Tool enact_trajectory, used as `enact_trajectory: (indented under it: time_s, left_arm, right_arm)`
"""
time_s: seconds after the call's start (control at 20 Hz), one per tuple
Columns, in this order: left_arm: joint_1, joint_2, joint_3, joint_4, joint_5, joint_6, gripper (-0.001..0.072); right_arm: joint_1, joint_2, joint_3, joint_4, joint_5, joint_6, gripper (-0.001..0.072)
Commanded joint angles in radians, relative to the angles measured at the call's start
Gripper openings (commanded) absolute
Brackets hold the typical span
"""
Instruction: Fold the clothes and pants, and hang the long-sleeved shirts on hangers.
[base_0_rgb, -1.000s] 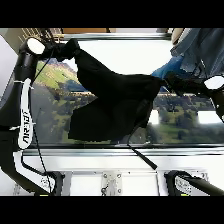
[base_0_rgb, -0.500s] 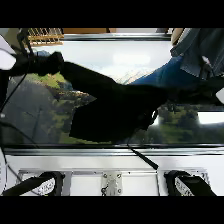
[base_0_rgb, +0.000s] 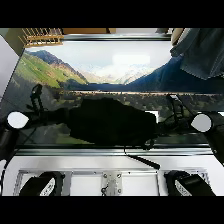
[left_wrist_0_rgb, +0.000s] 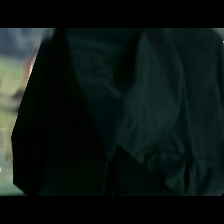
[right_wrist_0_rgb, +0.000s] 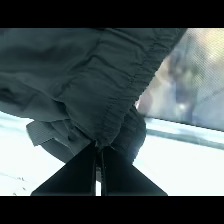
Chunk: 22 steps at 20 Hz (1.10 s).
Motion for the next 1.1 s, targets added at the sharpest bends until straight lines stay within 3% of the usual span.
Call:
enact_trajectory:
  time_s: [0.0,0.25,0.5,0.65,0.7,0.75,0.8,0.9,1.05]
  left_arm:
    - [0.003,0.059,-0.088,-0.05,0.077,-0.022,0.0008]
    - [0.001,-0.065,0.217,-0.048,0.18,-0.021,0.0009]
    - [-0.031,-0.374,0.53,-0.048,0.386,-0.006,0.0008]
    - [-0.094,-0.597,0.702,-0.047,0.48,-0.006,0.0009]
    - [-0.108,-0.661,0.759,-0.047,0.486,-0.006,0.0129]
    - [-0.115,-0.723,0.819,-0.05,0.481,-0.008,0.0522]
    - [-0.114,-0.768,0.872,-0.048,0.459,-0.008,0.0716]
    - [-0.08,-0.818,0.955,-0.046,0.372,-0.008,0.0718]
    - [0.038,-0.815,1.033,-0.037,0.118,-0.006,0.0718]
  right_arm:
    - [0.018,0.018,-0.005,-0.008,-0.051,0.011,0.0016]
    - [-0.007,0.016,0.135,-0.081,-0.416,0.112,0.0016]
    - [-0.172,-0.08,0.138,-0.09,-0.822,0.311,0.0017]
    - [-0.208,-0.231,0.138,-0.011,-1.021,0.336,0.0032]
    - [-0.208,-0.283,0.139,0.055,-1.088,0.336,0.0171]
    - [-0.208,-0.323,0.14,0.127,-1.146,0.336,0.0426]
    - [-0.208,-0.354,0.146,0.177,-1.18,0.336,0.0574]
    - [-0.22,-0.366,0.17,0.178,-1.186,0.319,0.0588]
    - [-0.259,-0.283,0.174,0.178,-1.148,0.203,0.0586]
